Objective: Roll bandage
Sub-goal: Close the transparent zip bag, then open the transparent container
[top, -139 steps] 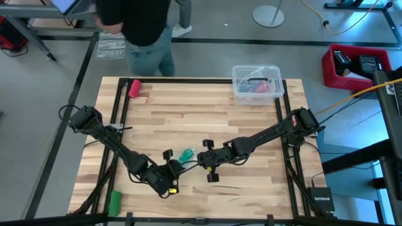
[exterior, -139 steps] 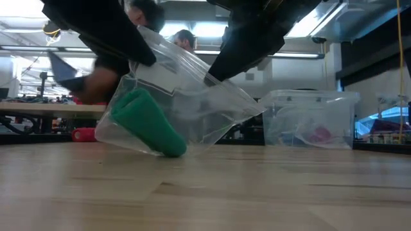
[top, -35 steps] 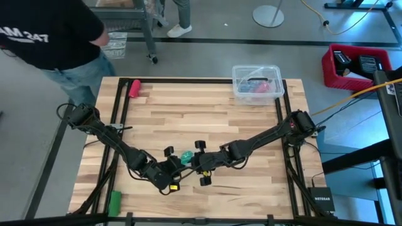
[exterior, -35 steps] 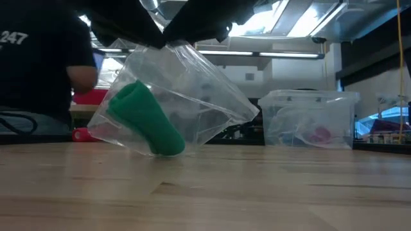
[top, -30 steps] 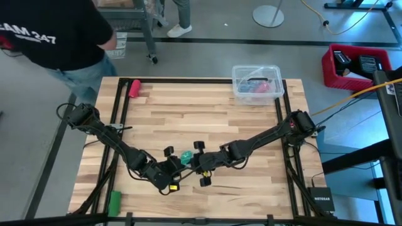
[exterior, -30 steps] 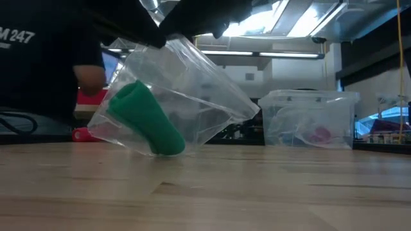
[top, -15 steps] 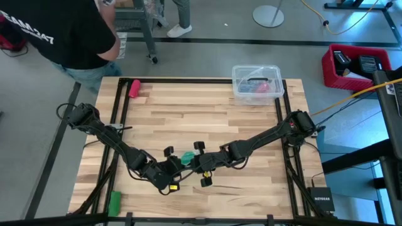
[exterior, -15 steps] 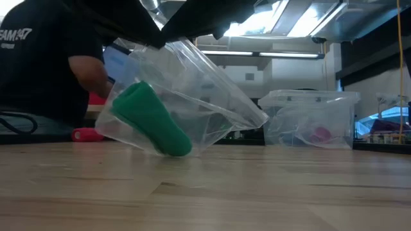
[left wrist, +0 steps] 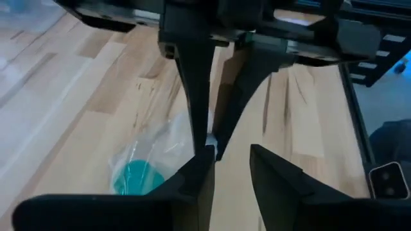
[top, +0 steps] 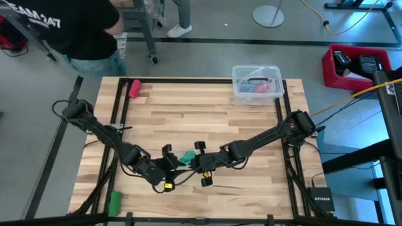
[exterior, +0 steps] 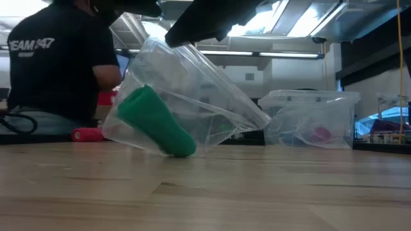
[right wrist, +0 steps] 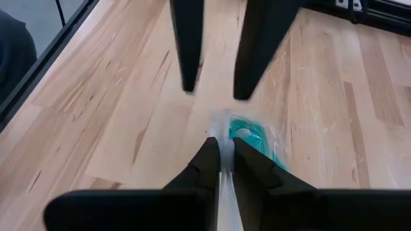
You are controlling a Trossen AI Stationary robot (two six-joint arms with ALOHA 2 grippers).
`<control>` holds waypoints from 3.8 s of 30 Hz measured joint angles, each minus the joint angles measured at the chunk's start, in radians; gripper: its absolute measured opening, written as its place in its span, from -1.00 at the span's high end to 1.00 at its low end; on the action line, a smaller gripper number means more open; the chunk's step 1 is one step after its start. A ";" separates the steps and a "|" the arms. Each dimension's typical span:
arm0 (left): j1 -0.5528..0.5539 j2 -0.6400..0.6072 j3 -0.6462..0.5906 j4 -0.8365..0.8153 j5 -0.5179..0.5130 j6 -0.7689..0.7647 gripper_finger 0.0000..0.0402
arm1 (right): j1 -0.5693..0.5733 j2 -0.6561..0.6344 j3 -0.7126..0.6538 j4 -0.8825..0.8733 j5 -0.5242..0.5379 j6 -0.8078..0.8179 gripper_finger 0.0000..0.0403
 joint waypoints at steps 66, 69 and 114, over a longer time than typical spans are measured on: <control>0.038 0.040 0.000 -0.091 0.055 0.042 1.00 | 0.008 -0.001 0.002 -0.285 0.001 0.075 0.81; 0.039 0.040 0.000 -0.114 0.060 0.028 1.00 | 0.008 -0.001 0.002 -0.344 0.002 0.086 0.81; 0.098 0.115 -0.001 -0.070 0.077 0.039 0.50 | 0.013 -0.077 -0.155 -0.194 0.027 0.090 0.00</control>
